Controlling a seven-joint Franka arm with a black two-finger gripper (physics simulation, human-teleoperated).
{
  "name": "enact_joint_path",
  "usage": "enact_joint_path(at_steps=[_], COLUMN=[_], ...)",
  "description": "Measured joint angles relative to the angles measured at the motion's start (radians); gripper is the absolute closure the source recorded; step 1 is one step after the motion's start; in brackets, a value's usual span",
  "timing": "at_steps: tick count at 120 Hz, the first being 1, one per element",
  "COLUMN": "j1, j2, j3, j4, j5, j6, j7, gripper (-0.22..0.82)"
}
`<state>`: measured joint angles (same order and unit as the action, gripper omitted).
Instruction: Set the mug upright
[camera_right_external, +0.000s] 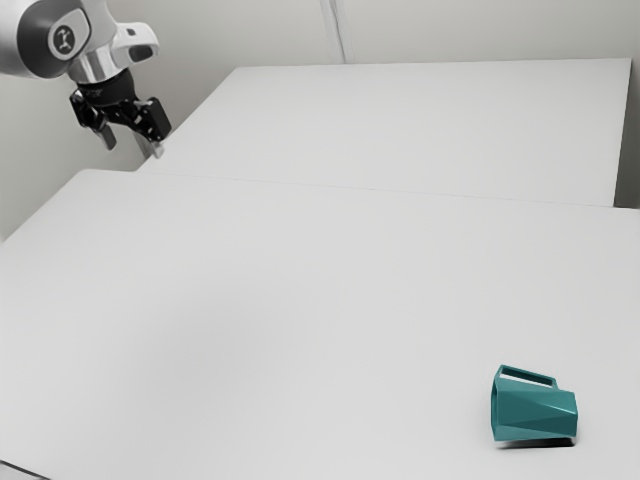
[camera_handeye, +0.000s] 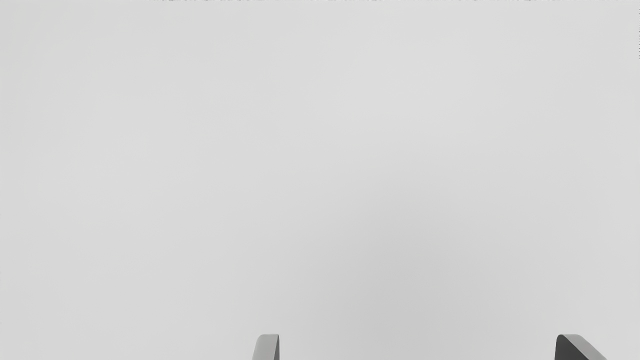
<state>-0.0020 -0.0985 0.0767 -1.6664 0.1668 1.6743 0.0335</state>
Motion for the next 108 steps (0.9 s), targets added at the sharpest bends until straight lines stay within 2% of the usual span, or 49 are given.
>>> enact_joint_path(at_steps=[41,61,78,108], j1=[-0.008,-0.002,-0.024,-0.118], j2=[0.009,0.018,0.023,0.126], j3=[-0.047,-0.061,-0.091,-0.118], j4=[-0.026,-0.080,-0.203,-0.304], j5=[-0.018,-0.214,-0.394,-0.648], j6=[0.035,0.062,0.093,0.205], j7=[0.024,0.023,-0.003,-0.069], gripper=[0.00,0.00,0.00,0.00])
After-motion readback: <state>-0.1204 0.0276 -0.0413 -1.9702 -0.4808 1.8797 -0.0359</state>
